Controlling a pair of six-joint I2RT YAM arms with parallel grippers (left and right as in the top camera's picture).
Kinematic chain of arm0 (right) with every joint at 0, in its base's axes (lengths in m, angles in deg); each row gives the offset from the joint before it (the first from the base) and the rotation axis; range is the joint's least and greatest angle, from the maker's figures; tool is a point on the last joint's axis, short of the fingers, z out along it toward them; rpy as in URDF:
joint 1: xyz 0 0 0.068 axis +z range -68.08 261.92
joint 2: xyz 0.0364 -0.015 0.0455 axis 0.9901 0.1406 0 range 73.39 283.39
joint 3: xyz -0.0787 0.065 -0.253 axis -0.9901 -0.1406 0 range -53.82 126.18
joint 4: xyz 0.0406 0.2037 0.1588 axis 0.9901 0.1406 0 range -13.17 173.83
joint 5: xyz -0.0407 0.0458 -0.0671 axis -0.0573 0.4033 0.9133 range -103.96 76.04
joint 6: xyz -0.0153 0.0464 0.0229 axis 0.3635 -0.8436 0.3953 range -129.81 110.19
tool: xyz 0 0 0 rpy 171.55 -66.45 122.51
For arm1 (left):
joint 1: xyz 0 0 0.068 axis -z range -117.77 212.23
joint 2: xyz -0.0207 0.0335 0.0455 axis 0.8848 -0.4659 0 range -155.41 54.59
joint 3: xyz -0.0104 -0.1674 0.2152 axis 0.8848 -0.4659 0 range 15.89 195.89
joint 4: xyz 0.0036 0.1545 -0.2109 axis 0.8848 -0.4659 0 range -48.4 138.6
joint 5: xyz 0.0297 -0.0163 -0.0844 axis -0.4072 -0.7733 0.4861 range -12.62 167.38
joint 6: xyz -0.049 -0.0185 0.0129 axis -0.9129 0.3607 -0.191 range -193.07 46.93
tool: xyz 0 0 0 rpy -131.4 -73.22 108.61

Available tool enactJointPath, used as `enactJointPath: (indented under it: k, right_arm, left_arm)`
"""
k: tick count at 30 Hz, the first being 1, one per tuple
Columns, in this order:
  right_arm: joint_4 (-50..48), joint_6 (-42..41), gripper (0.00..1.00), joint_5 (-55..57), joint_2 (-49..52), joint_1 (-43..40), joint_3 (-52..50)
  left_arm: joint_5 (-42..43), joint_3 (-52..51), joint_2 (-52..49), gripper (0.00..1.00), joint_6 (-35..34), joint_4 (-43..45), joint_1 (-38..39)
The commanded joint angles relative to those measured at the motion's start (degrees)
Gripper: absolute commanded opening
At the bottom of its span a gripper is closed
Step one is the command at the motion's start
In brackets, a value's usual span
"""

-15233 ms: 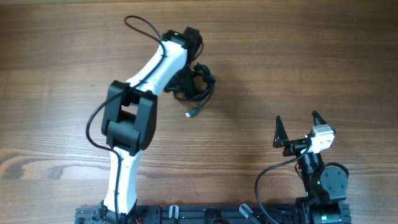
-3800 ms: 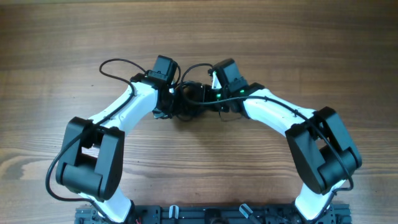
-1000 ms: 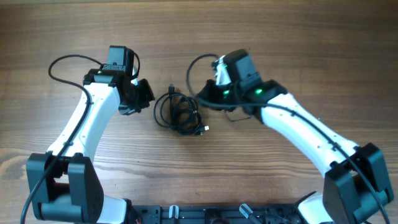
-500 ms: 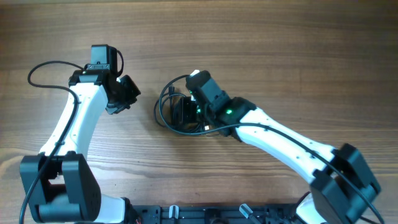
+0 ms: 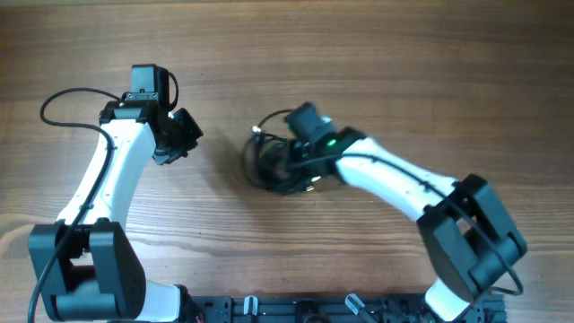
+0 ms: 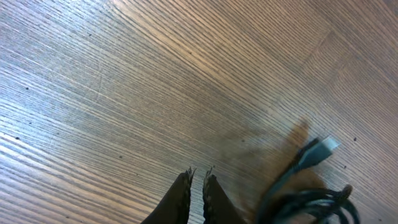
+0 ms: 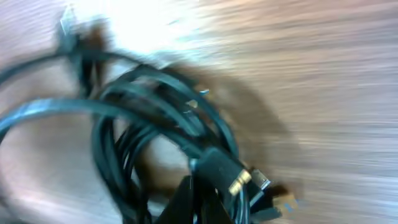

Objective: Untangle cables

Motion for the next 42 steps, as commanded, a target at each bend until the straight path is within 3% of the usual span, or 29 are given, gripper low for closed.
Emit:
enactJointPath:
  k: [1, 7, 11, 13, 15, 20, 29, 34, 42]
  right_arm:
    - [1.62, -0.24, 0.04, 2.69, 0.48, -6.51, 0.48]
    - [1.11, 2.32, 0.04, 1.68, 0.48, -10.34, 0.48]
    - [1.84, 12.66, 0.06, -3.43, -0.17, -11.43, 2.89]
    - [3.8, 20.52, 0.11, -10.29, -1.53, -12.26, 5.66]
    - [5.2, 23.19, 0.14, -15.5, -3.08, -13.05, 8.13]
    - [8.76, 23.3, 0.18, -20.98, -6.51, -14.47, 11.19]
    - [19.37, 23.76, 0.19, -20.5, -6.82, -14.45, 9.29]
    - [17.31, 23.04, 0.19, -18.75, -6.82, -14.45, 5.49]
    - [13.4, 17.88, 0.22, -14.49, -6.8, -14.45, 0.63]
  left_arm:
    - [-0.07, 0.92, -0.42, 0.11, -0.17, 0.15, -0.35]
    - [-0.07, 0.92, -0.42, 0.11, -0.17, 0.2, -0.35]
    - [1.29, 0.92, -0.42, 0.11, -0.11, 0.17, -0.35]
    - [2.97, 0.92, -0.42, 0.11, -0.11, 0.35, -0.35]
    - [4.66, 0.92, -0.42, 0.11, 0.35, 0.61, -0.35]
    - [13.84, 0.92, -0.42, 0.2, 5.07, 0.7, -0.24]
    - [14.91, 0.92, -4.98, 0.37, 7.15, 2.29, 4.98]
    - [23.54, 0.92, -9.35, 0.45, 13.64, 6.82, 11.19]
    - [23.96, 0.92, -9.86, 0.55, 16.24, 14.8, 20.13]
